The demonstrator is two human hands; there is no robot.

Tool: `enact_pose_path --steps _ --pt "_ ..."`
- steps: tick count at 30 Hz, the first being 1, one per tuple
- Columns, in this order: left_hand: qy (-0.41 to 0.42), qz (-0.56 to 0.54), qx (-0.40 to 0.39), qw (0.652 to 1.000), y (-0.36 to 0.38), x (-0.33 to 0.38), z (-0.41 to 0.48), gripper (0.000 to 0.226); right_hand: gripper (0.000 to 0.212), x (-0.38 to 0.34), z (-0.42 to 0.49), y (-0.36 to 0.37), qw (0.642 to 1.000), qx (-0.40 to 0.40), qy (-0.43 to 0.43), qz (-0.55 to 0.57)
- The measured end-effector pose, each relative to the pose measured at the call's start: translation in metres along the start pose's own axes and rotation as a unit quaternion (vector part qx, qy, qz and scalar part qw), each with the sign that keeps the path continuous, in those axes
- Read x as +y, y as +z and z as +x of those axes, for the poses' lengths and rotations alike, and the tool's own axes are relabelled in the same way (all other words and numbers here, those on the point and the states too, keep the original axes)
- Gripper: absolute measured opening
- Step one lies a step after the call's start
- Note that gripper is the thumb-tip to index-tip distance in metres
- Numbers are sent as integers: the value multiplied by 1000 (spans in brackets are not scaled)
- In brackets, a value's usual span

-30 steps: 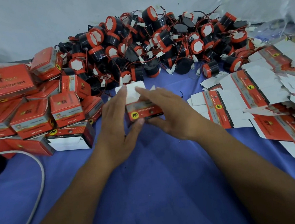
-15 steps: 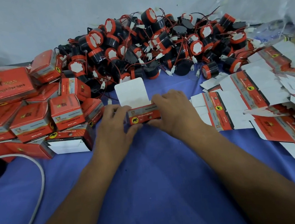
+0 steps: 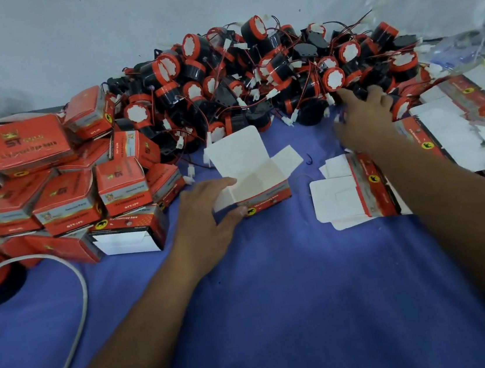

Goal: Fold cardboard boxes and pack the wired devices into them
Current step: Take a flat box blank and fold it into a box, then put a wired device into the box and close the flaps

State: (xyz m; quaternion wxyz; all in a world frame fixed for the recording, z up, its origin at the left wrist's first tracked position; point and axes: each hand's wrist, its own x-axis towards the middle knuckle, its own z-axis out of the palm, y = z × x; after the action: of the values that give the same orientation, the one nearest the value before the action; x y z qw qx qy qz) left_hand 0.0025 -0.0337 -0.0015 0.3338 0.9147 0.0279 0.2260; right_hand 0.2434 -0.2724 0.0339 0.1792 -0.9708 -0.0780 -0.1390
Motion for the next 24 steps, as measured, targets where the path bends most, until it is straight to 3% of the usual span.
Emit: enact_pose_path --steps 4,7,10,12,14,16,18,21,24 --pt "-11 9 -1 1000 -2 1 -2 49 46 25 29 4 994 -93 21 -52" --pt "-6 -28 -11 1000 -3 0 -2 47 37 18 25 3 999 -47 13 4" --pt "-5 -54 -13 998 -4 0 -1 43 32 1 13 -11 985 31 17 171" --pt "-3 -59 -13 998 -3 -1 -1 42 33 -14 0 -31 929 51 46 364" --pt "1 -66 -16 998 -3 -1 -2 42 34 -28 -18 -53 829 38 81 552" --pt "3 -72 -17 997 -3 -1 -2 41 34 -35 -38 -68 740 25 85 667" --pt "1 -77 -16 997 -2 -2 -3 41 31 -36 -55 -73 683 14 59 727" --pt "-2 -85 -18 996 -2 -2 -4 40 45 -43 -76 -75 672 22 -9 740" --pt "-4 -90 -26 996 -3 -2 -4 39 47 -58 -93 -75 706 4 -67 705"
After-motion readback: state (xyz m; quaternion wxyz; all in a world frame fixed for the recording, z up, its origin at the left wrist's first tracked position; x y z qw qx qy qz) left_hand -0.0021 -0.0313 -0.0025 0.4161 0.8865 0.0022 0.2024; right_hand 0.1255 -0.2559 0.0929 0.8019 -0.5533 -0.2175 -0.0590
